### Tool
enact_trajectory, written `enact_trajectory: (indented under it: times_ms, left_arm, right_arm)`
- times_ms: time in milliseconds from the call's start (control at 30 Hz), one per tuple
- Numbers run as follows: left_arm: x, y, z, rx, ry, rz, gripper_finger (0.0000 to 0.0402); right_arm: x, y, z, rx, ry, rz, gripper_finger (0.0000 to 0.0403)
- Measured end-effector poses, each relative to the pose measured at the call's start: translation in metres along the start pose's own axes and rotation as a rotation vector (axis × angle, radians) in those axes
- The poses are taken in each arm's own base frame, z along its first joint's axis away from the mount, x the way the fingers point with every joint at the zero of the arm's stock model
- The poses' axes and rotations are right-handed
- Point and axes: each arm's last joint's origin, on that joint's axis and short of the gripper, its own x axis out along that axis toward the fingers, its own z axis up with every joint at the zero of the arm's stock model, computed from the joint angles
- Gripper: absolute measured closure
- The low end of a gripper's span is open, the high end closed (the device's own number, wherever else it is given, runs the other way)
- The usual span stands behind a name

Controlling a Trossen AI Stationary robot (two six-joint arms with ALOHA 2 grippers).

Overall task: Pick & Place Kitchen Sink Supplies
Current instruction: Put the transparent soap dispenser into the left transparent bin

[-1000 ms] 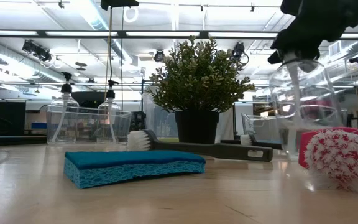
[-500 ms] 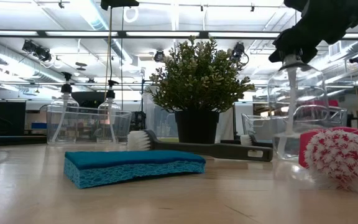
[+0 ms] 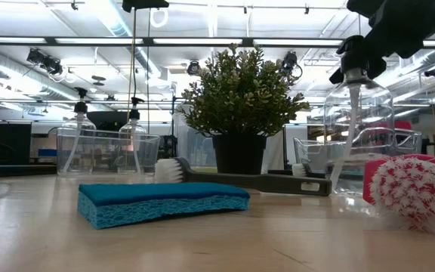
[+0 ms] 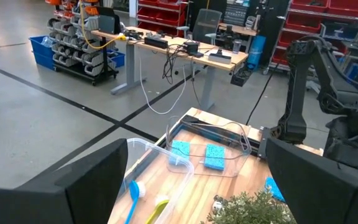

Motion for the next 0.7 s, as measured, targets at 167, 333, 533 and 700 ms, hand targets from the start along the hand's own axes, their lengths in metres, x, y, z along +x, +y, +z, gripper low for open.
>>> enact_trajectory:
  times_ms: [167,333,533,700]
  left_arm:
    - [0.000,0.000,0.000,0.000,0.000,0.000,0.0016]
    - [0.000,0.000,0.000,0.000,0.000,0.000,0.0016]
    - [0.000,0.000,0.000,0.000,0.000,0.000,0.0016]
    - [0.000,0.000,0.000,0.000,0.000,0.000,0.0016]
  right_arm:
    - [-0.006,-0.001,0.004,-0.002,-0.032,0.011,0.0145]
    - [-0.020,-0.006,0.007,0.027,-0.066,0.024,0.0133]
    - [-0.048,-0.011,0.020,0.056,-0.035,0.060,0.0138]
    - [-0.079,-0.012,0.048,-0.027,0.012,0.040,0.0147]
